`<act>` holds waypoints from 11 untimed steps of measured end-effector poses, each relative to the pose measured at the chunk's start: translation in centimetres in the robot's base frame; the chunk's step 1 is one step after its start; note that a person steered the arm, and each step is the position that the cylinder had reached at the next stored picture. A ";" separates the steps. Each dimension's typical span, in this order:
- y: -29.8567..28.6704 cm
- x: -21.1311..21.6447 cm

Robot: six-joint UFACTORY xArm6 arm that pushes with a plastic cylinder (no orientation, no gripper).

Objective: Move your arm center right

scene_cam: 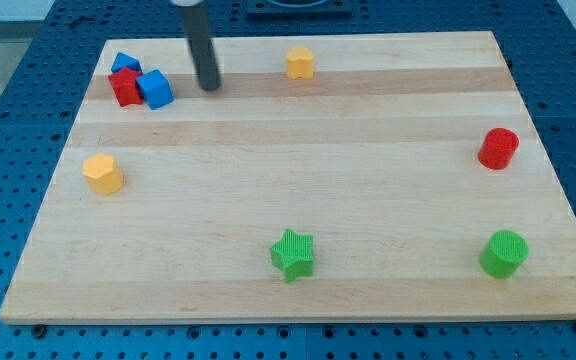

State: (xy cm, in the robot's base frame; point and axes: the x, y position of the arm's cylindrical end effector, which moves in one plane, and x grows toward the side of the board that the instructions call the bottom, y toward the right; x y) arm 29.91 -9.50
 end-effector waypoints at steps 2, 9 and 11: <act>14.3 2.9; 42.0 8.0; 39.6 8.7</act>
